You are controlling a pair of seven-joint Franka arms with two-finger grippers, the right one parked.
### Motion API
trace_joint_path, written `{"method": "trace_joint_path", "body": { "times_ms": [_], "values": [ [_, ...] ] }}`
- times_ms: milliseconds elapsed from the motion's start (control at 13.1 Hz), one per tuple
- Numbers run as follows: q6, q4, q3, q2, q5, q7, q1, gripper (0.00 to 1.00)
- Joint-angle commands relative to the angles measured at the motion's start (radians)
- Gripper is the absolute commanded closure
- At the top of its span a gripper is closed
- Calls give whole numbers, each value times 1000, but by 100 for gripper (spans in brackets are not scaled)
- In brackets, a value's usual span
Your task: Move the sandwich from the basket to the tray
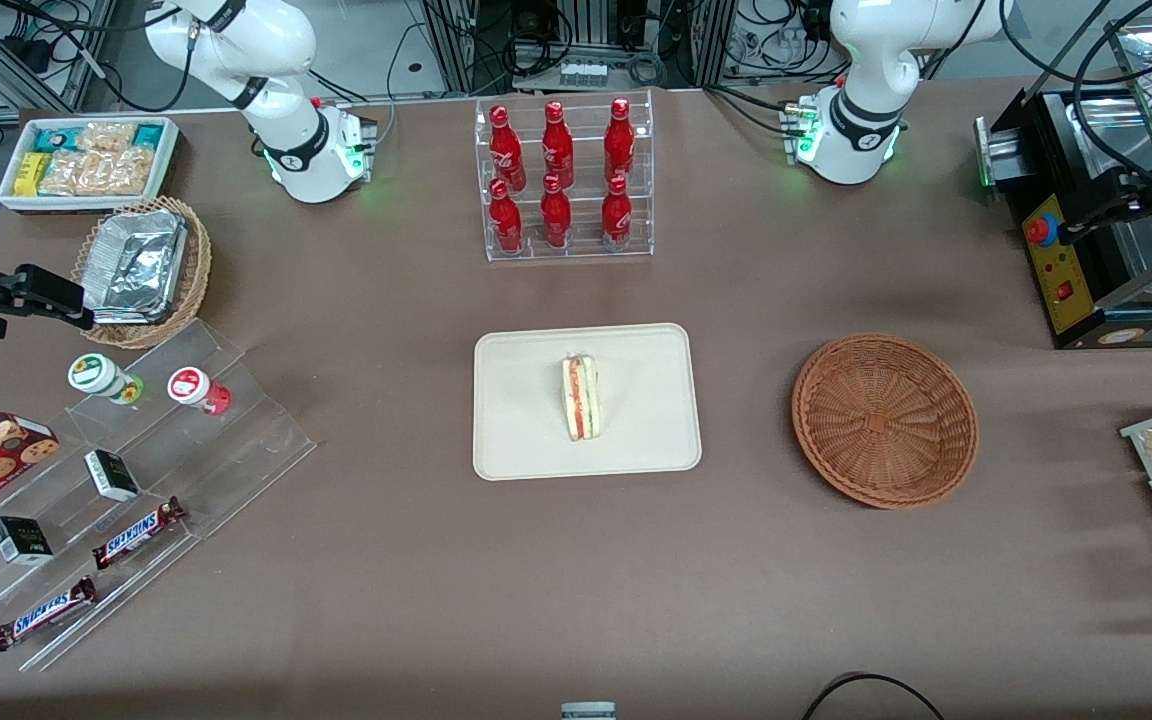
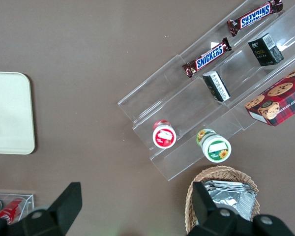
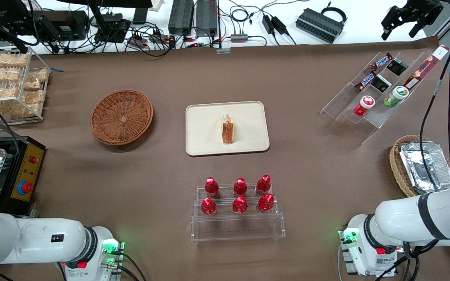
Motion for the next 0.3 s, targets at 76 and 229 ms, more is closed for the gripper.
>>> {"method": "trace_joint_path", "body": {
  "times_ms": [76,229],
  "values": [
    [1,3,18,1,-4,37,-46,1],
    [8,31,13,36,-7,37,-47,0]
  ]
}}
